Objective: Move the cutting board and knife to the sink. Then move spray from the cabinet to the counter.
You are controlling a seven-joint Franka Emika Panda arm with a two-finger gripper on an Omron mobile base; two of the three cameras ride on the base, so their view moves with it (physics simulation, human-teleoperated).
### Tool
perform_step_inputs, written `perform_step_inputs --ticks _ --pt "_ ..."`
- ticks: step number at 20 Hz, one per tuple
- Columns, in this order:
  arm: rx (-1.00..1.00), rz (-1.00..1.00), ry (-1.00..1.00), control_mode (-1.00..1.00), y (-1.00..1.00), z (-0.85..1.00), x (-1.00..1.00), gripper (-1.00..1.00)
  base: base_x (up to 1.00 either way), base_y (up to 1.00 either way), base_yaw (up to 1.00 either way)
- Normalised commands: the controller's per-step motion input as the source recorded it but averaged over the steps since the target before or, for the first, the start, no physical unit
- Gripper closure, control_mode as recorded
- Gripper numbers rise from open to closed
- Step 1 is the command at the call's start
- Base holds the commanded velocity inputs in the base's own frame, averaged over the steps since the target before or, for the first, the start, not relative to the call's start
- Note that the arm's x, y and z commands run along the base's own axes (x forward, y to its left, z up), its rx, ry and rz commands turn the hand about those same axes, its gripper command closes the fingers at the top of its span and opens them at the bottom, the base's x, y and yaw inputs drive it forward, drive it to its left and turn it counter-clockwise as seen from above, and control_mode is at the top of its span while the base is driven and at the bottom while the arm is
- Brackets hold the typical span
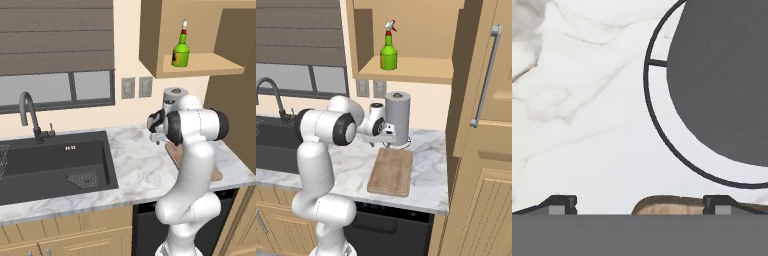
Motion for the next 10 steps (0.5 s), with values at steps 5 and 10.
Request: perform_step_inputs --ticks 5,10 --pt "0.00 0.00 0.00 -1.00 0.00 -0.16 0.04 -1.00 0.00 0.00 0.00" --pt "0.00 0.00 0.00 -1.00 0.00 -0.12 0.06 -1.00 0.00 0.00 0.00"
